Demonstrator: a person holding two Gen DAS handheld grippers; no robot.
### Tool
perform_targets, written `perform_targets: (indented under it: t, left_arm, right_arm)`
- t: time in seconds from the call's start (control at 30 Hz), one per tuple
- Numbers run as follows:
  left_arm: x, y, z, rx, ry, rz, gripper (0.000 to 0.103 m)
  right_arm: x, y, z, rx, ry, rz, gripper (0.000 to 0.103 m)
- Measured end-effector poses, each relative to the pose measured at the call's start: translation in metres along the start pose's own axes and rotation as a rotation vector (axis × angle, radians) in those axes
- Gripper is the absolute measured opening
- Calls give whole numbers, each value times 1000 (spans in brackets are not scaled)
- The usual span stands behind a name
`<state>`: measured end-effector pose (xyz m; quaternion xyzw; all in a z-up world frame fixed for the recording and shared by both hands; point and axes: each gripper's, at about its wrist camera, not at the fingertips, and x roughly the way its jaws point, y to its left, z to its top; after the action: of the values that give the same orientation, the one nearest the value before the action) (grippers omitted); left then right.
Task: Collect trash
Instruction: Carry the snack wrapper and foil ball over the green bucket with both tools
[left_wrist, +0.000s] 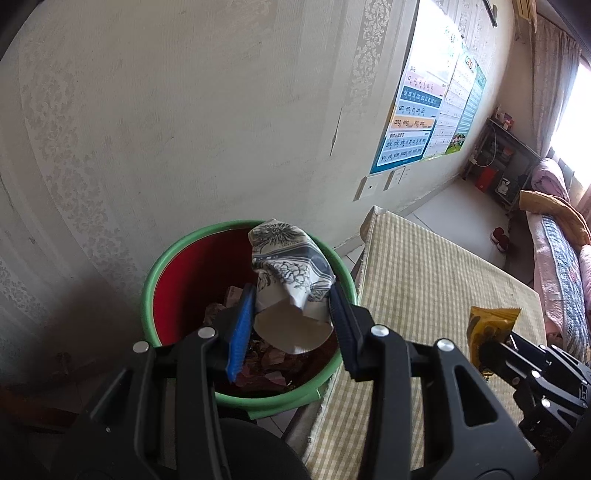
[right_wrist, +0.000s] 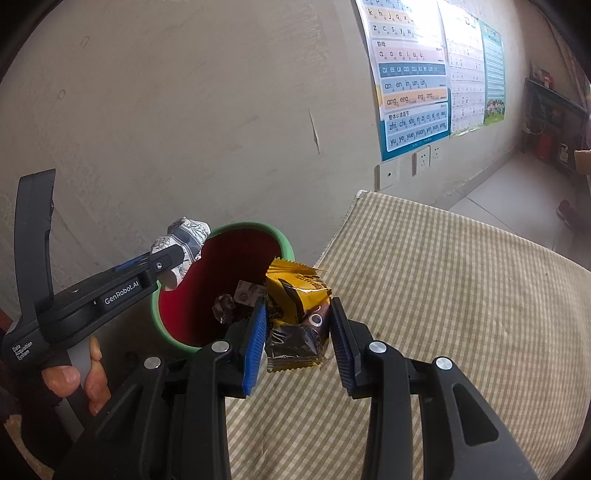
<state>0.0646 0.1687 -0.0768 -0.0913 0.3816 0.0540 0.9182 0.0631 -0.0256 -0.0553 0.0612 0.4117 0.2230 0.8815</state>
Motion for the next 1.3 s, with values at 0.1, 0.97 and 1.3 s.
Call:
perform_targets:
  t: [0.1, 0.97, 1.3]
  left_arm:
    - [3, 5, 0, -10, 2, 9, 39]
    - [19, 32, 7, -28, 23, 53, 39]
    - [29, 35, 9, -16, 37, 72, 39]
  right_arm:
    - [4, 2, 1, -2, 7, 6, 35]
    - [39, 27, 13, -43, 48, 51, 35]
    - [50, 31, 19, -48, 55, 60, 35]
